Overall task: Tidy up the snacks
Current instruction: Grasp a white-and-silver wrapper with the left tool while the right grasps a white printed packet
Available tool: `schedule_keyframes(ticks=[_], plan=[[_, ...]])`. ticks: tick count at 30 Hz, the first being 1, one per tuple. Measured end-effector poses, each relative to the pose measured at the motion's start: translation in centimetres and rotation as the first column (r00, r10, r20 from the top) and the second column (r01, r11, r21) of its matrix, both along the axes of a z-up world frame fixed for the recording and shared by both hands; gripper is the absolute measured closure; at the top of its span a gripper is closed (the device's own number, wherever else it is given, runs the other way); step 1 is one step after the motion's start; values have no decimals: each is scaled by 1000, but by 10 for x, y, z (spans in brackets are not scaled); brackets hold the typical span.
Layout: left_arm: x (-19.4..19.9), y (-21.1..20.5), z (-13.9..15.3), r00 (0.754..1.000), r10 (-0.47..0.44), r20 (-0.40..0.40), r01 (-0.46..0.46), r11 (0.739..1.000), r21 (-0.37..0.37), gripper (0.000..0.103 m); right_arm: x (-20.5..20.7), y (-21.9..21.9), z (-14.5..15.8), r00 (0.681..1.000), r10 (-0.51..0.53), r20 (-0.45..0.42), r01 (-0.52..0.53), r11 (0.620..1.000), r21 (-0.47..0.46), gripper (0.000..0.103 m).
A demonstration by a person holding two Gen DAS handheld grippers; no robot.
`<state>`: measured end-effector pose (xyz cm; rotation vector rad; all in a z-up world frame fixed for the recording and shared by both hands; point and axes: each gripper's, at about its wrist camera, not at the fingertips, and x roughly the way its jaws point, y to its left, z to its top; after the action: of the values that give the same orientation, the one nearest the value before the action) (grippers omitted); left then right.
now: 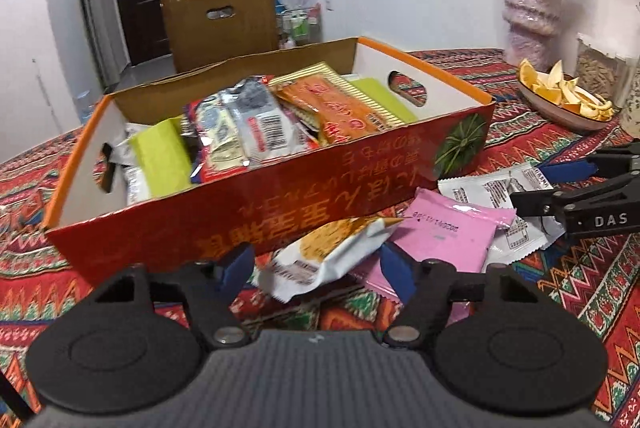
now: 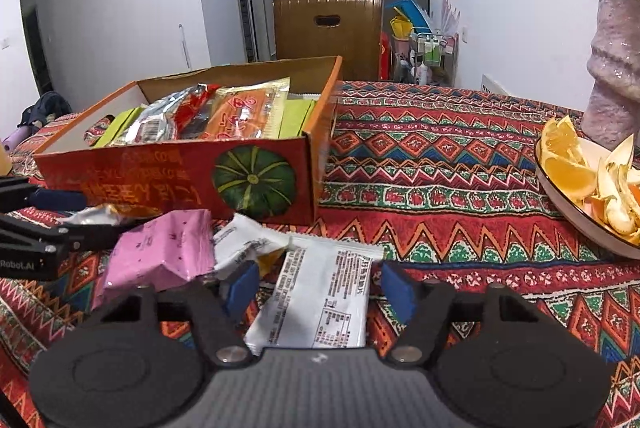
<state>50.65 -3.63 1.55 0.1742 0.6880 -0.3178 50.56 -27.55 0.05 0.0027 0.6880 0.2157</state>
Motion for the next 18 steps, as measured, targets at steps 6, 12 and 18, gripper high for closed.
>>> schedule_keyframes(ticks=[6,12,18], plan=[[13,2,-7,999,5,-42,-6,1000,-31,52,3,1,-3,1000,11,8,-10,1000,-27,55],[12,6,-4,998,13,-56,-15,1000,-26,79,-1,0,-2,1000,23,9,-23,1000,-16,63],[-13,7,9,999,-4,-40,2,999,-52,92,-18,-6,0,1000,0,3,1,1000,-28,64]])
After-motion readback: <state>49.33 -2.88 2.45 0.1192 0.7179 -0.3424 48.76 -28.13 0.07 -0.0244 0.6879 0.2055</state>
